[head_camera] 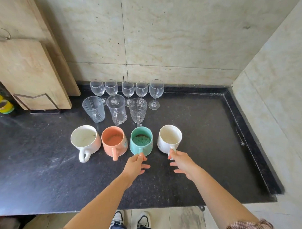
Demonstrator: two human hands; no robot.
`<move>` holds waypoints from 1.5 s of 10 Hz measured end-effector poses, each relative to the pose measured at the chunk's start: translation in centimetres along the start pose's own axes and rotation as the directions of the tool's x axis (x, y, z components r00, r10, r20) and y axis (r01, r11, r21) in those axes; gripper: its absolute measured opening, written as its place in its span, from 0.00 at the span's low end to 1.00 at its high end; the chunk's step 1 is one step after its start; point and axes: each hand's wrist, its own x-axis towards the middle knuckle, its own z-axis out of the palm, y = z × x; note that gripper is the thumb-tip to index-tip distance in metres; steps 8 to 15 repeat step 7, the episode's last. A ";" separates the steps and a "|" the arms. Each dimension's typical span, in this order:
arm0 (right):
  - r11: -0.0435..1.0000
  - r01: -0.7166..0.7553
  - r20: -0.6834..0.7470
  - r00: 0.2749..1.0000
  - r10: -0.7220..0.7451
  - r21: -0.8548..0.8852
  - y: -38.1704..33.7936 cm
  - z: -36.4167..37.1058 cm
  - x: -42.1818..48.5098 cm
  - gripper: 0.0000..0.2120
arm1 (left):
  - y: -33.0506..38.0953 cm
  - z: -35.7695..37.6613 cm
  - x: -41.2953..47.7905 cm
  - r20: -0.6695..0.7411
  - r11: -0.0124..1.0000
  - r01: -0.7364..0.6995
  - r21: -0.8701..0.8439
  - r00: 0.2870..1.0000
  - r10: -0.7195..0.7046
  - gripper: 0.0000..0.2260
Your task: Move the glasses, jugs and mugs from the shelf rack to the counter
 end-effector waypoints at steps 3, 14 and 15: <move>0.996 -0.055 -0.036 0.998 0.053 -0.064 0.7 1.7 0.3 0.18 | 1.1 -0.6 -0.7 0.015 0.983 0.043 0.177 0.999 -0.046 0.15; 0.869 0.041 -0.412 0.869 -0.275 -0.493 -1.2 1.7 -1.7 0.07 | 3.8 -5.5 -3.0 -0.032 0.756 -0.157 0.635 0.973 0.228 0.09; 0.869 0.041 -0.412 0.869 -0.275 -0.493 -1.2 1.7 -1.7 0.07 | 3.8 -5.5 -3.0 -0.032 0.756 -0.157 0.635 0.973 0.228 0.09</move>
